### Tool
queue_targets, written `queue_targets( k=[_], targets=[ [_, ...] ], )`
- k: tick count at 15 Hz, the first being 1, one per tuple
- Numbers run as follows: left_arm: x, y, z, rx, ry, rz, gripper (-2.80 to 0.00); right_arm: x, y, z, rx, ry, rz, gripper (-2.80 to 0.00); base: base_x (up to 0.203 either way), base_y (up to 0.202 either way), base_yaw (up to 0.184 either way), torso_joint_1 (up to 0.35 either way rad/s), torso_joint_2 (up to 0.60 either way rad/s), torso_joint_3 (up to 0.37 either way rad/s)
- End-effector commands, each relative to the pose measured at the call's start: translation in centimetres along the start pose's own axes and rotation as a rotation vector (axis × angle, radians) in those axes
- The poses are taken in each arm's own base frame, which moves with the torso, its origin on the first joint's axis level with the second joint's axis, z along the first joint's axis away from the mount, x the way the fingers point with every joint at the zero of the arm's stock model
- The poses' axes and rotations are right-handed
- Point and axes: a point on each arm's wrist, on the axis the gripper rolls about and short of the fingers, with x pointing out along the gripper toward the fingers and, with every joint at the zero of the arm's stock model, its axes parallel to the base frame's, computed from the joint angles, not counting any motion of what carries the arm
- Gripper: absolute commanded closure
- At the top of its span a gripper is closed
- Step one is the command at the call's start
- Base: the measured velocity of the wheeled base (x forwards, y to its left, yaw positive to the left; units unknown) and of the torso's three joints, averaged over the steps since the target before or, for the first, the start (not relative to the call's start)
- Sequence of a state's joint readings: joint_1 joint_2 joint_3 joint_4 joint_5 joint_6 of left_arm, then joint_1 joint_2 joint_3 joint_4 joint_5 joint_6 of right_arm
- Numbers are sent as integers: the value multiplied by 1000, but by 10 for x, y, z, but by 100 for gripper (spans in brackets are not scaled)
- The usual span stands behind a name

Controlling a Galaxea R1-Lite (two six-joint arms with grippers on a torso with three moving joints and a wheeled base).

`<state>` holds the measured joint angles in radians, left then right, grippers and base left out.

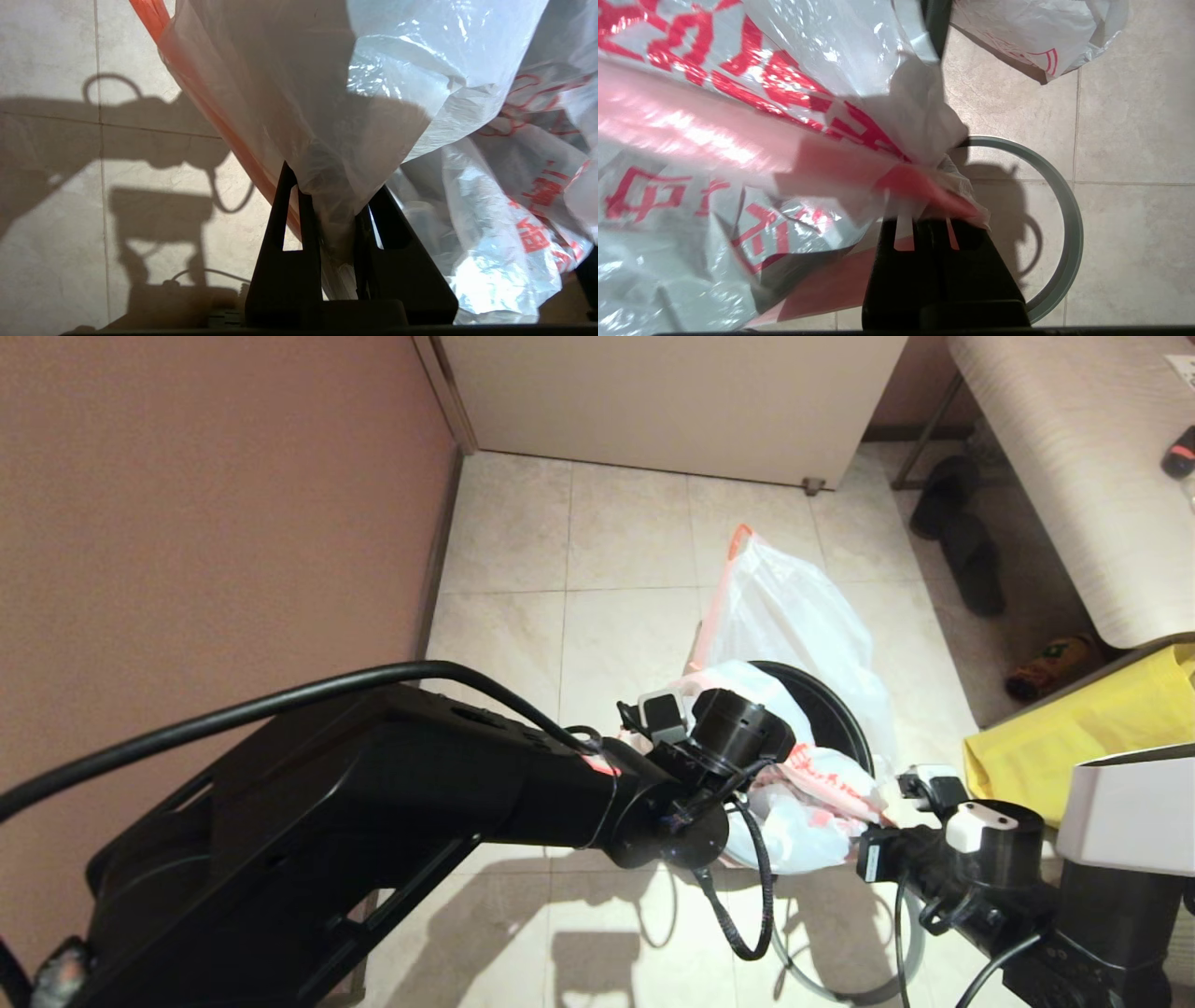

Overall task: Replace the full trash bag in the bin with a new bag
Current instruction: Put the new garbage bag on the trash can

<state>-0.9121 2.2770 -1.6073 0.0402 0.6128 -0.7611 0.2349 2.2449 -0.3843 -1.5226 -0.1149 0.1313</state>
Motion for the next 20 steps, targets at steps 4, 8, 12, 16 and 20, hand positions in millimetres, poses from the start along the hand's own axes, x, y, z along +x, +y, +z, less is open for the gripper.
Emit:
queue_targets(
  k=[4, 8, 12, 16, 20],
  targets=[
    [-13, 7, -13, 27, 22, -2, 0, 8, -8, 6, 47, -63, -22, 0, 0, 0, 0, 0, 0, 0],
    [-17, 6, -19, 23, 16, -34, 0, 10, -7, 2, 55, -49, -16, 0, 0, 0, 0, 0, 0, 0],
    [-28, 8, -25, 74, 44, -70, 0, 7, -6, 9, 125, -70, 13, 0, 0, 0, 0, 0, 0, 0],
    [-23, 17, -40, 149, 54, -94, 0, -2, -5, 28, 203, -124, 65, 0, 0, 0, 0, 0, 0, 0],
    [0, 30, -58, 190, 93, -34, 0, -5, -11, 34, 228, -139, 65, 0, 0, 0, 0, 0, 0, 0]
  ],
)
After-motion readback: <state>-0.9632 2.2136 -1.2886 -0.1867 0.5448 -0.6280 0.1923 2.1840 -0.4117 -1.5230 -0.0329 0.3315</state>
